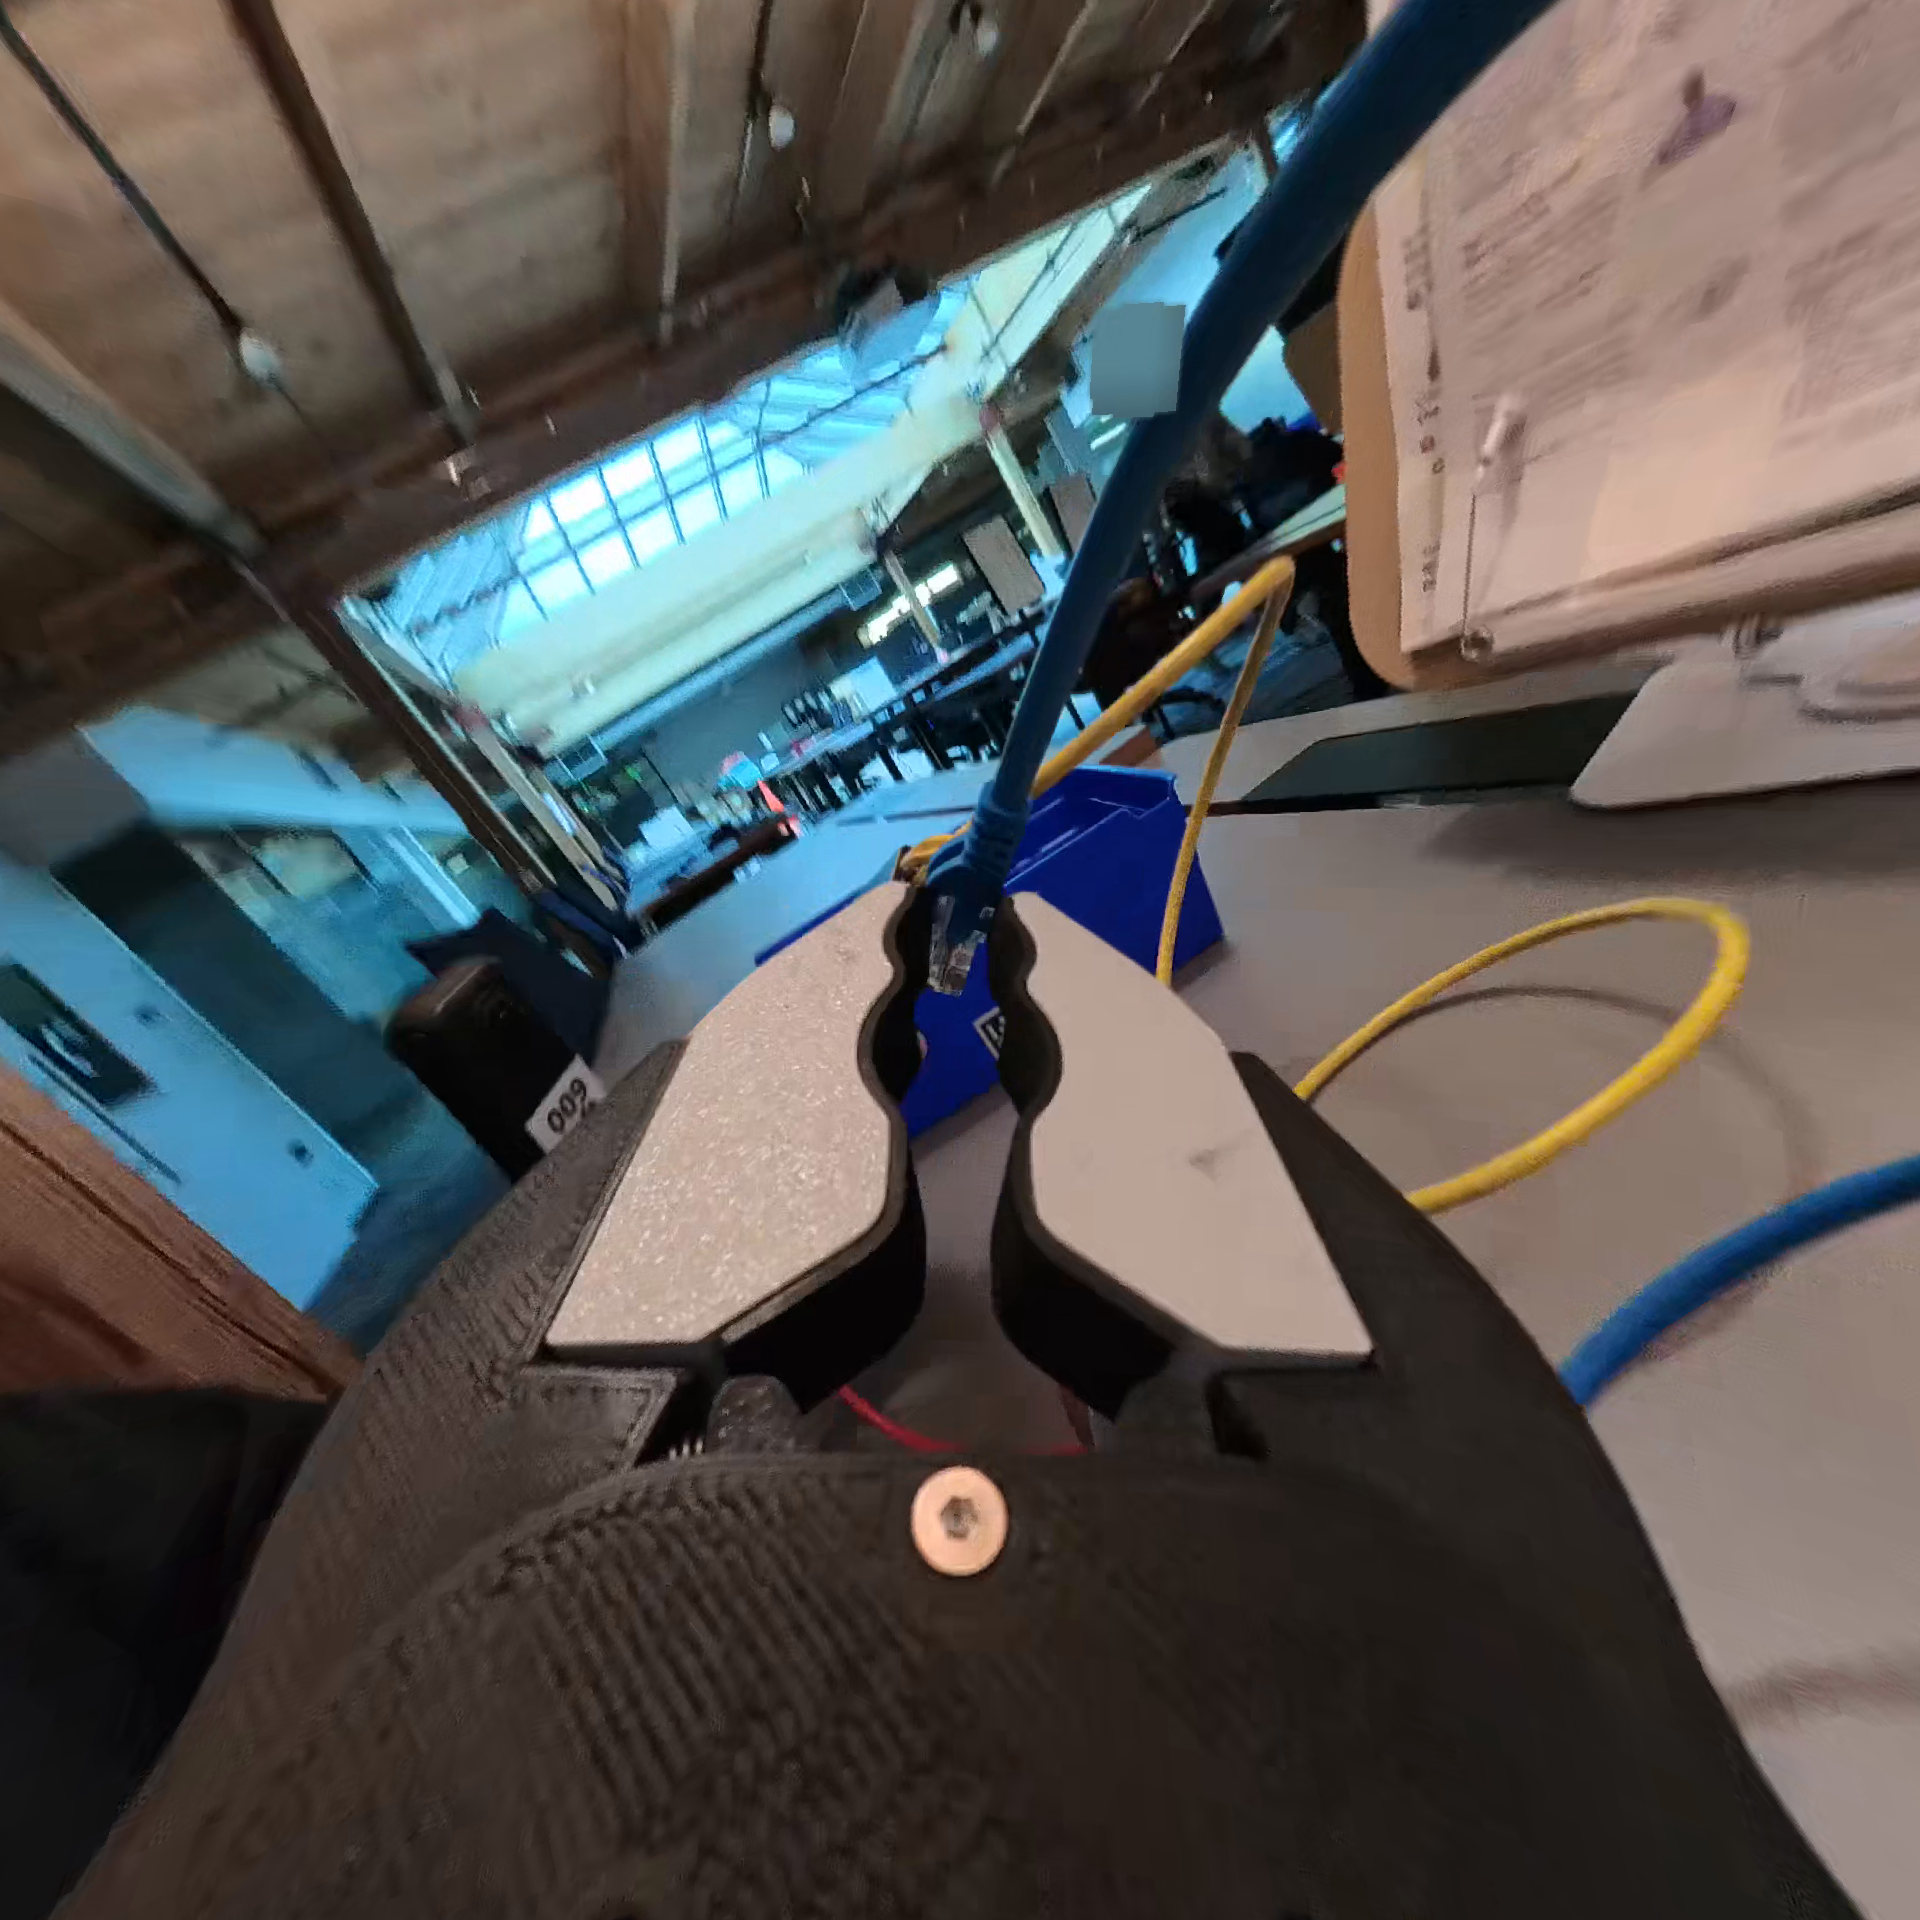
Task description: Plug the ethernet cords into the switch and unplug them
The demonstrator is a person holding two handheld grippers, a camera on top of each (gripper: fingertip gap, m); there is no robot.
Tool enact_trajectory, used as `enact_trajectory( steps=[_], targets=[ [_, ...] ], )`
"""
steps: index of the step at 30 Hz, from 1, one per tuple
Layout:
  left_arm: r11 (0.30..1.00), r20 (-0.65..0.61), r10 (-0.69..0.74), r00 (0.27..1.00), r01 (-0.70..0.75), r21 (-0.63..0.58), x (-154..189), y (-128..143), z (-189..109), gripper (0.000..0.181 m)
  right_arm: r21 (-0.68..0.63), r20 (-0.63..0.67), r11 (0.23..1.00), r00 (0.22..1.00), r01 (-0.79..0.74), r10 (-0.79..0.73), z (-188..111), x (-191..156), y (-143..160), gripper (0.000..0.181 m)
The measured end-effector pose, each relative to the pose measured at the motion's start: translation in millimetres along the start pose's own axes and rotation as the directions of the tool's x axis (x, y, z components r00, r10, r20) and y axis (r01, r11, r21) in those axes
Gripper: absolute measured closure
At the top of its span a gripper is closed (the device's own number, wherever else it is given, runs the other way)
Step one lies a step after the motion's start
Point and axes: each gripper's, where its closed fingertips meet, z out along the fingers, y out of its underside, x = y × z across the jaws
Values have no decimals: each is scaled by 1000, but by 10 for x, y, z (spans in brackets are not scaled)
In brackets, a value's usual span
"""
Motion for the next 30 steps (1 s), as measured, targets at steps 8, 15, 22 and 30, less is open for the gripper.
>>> enact_trajectory(
  steps=[8, 15, 22, 30],
  targets=[
    [999, 9, -46, 999, 46, -2, -88, 24, -17, 119, -327, -30, 878, 925, 349, -379, -357, -198, -591, 168],
    [999, -44, -36, 998, 36, -8, 13, 32, 5, 119, -603, -144, 735, 863, 312, -484, -935, 606, -1222, 168],
    [999, -54, -50, 997, 50, -14, 28, 50, 15, 119, -781, -272, 622, 861, 63, -429, -1369, 1591, -1013, 168],
    [998, -65, -54, 996, 53, -15, 34, 49, 16, 119, -880, -316, 460, 871, -120, -377, -1387, 2191, -360, 168]
  ],
)
